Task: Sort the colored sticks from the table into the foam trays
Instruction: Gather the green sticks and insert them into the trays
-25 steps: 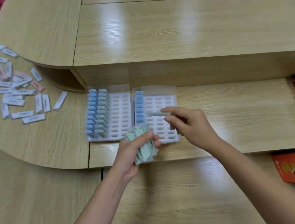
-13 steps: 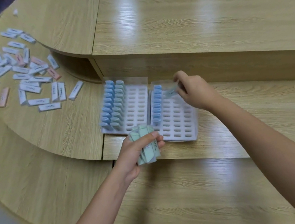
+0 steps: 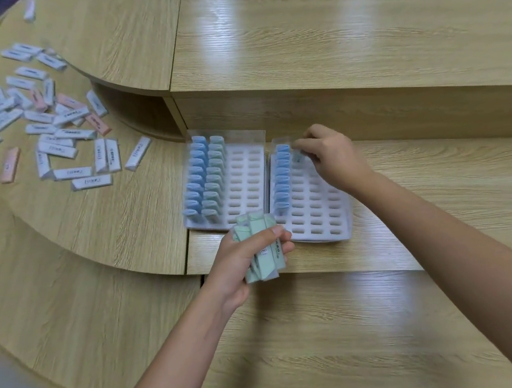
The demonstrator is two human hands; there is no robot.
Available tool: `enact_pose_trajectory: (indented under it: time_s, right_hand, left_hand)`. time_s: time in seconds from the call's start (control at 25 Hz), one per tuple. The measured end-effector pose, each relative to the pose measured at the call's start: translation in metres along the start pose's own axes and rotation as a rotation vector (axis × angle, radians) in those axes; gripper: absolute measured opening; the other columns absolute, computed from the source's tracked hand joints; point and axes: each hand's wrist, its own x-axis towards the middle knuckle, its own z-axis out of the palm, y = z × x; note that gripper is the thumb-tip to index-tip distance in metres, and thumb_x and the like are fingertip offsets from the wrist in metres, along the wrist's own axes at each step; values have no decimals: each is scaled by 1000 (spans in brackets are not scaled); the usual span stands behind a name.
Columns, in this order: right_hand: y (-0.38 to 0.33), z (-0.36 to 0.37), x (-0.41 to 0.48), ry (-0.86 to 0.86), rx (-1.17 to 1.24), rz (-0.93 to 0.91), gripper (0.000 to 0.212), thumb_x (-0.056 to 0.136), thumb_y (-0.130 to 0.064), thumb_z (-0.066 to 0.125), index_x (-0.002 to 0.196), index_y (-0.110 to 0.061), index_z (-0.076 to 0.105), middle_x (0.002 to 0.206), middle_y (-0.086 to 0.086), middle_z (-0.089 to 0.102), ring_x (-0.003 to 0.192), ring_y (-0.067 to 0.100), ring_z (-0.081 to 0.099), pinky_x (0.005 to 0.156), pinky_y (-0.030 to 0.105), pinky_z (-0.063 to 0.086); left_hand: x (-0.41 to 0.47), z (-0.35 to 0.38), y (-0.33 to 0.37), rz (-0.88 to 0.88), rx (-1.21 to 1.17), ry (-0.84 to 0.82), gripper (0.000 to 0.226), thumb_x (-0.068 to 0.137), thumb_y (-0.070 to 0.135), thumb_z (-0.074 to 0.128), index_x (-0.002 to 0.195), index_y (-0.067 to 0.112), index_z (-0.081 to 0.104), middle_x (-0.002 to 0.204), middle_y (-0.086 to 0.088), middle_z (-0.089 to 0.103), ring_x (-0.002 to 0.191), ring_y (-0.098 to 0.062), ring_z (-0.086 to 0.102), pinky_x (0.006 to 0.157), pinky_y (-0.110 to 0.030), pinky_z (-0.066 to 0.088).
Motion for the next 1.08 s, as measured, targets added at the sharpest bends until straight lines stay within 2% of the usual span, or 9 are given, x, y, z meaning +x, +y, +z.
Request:
enact_pose_trajectory:
  time_s: [0.12, 0.24, 0.36, 0.48, 0.6, 0.76, 0.88, 1.0, 1.08]
  right_hand:
    - [-9, -1, 1, 8, -14, 3, 32, 82, 7, 56, 111, -5, 63, 84, 14, 62, 72, 33, 60, 51, 42, 51]
    - [-25, -23, -10, 22, 48, 119, 26, 91, -11, 57, 117, -9, 59, 97, 7, 64, 80, 21, 60, 66, 38, 52]
    - [-60, -47, -38, -109, 421, 302, 16, 92, -20, 58, 104, -15, 67, 86, -6, 66, 71, 5, 57, 67, 22, 46]
    - [-91, -51, -65, -345, 845, 445, 15, 90, -21, 62, 102, -13, 67, 82, -3, 66, 65, 8, 59, 59, 18, 46]
    - [-95, -47, -77, -306, 992, 546, 18, 84, -10, 69, 101, -7, 64, 79, 5, 62, 57, 9, 60, 57, 16, 45]
    - [-95, -53, -78, -263, 1011, 592, 11, 79, -5, 73, 85, -6, 64, 70, 4, 59, 55, 7, 54, 53, 17, 43]
    - [-87, -61, -68, -161, 986, 634, 12, 82, -7, 70, 86, -11, 60, 69, 8, 56, 55, 11, 52, 50, 23, 44]
    - [-70, -70, -52, -73, 776, 554, 15, 82, -12, 71, 93, -17, 62, 68, 8, 55, 57, 13, 51, 51, 28, 46]
    - [-55, -72, -38, -71, 638, 520, 22, 77, -19, 76, 95, -13, 64, 69, 6, 57, 59, 14, 55, 55, 28, 52]
  left_hand:
    - [-1, -2, 3, 15, 2, -11, 33, 65, 14, 75, 96, 6, 66, 91, -18, 69, 81, -26, 68, 67, -35, 56]
    - [-1, -4, 4, 17, 28, -14, 44, 64, 10, 81, 104, 1, 65, 94, -17, 69, 83, -25, 68, 69, -36, 56]
    - [1, -2, 1, 4, 44, -37, 36, 68, 10, 76, 103, 4, 66, 88, -16, 67, 77, -24, 65, 71, -39, 54]
    - [2, 6, -2, 22, 41, -79, 26, 74, -1, 69, 99, 6, 66, 81, -12, 67, 73, -21, 65, 64, -35, 56]
    - [3, 10, -5, 32, 49, -113, 26, 72, 0, 68, 96, 10, 70, 80, -12, 69, 74, -19, 67, 65, -36, 54]
    - [2, 6, -5, 15, 95, -107, 34, 67, 8, 75, 99, 10, 69, 88, -14, 70, 79, -21, 68, 65, -34, 53]
    - [4, 3, -2, -13, 37, -44, 31, 66, 8, 76, 95, 11, 65, 92, -12, 70, 80, -21, 69, 65, -34, 57]
    - [6, 0, -2, -37, 23, -22, 24, 75, 5, 71, 97, 12, 63, 87, -11, 72, 76, -21, 70, 63, -31, 57]
    - [7, -1, -1, -39, 40, -9, 24, 77, 5, 70, 98, 10, 62, 81, -9, 71, 72, -20, 69, 62, -29, 56]
